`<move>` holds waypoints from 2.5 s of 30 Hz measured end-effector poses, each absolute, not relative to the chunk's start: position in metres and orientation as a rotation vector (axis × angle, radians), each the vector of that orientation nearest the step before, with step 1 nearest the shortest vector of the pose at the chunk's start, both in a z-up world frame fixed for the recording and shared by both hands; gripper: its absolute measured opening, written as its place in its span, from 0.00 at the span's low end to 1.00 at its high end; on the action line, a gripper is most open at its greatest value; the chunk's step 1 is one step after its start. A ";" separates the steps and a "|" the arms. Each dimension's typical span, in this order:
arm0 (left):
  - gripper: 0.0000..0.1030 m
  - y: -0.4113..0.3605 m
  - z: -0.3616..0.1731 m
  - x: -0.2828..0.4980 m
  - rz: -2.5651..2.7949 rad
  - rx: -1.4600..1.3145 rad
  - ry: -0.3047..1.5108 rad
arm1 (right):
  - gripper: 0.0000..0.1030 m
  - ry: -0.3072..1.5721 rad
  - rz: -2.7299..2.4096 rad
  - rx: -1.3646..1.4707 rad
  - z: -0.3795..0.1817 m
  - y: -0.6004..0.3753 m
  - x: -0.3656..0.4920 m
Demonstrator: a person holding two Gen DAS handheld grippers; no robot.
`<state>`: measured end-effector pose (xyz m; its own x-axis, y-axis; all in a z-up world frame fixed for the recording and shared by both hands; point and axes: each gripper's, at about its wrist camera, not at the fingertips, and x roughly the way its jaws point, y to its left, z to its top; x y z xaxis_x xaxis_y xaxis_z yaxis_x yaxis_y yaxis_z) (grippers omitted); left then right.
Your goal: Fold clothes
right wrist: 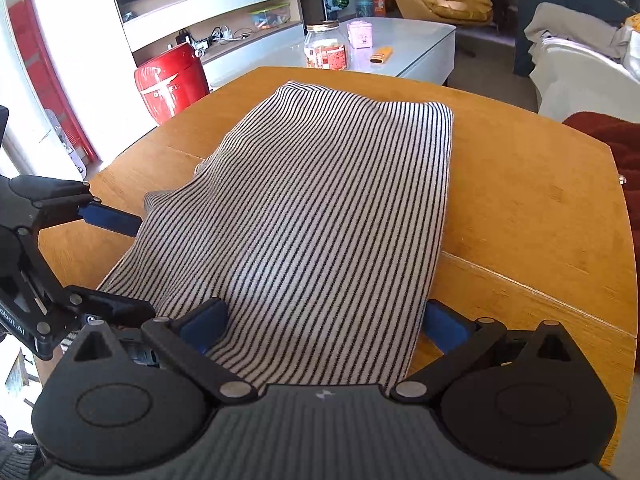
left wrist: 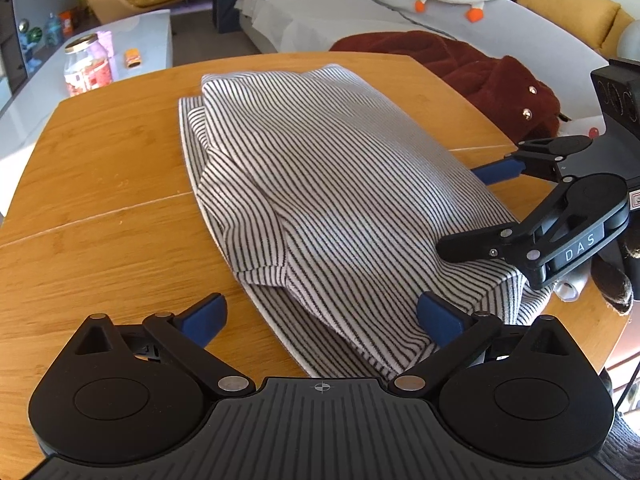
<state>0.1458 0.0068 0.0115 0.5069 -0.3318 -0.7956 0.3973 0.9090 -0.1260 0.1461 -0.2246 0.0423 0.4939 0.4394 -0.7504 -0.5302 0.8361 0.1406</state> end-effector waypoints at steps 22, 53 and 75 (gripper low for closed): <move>1.00 0.018 0.008 0.144 -0.474 0.065 0.906 | 1.00 0.912 0.489 -0.247 0.048 -0.239 0.084; 1.00 0.060 0.036 0.123 -0.390 0.129 0.846 | 0.72 0.641 0.865 -0.643 0.033 -0.151 0.061; 1.00 0.033 0.024 0.130 -0.460 0.126 0.873 | 0.88 0.524 0.756 -0.708 0.033 -0.166 0.043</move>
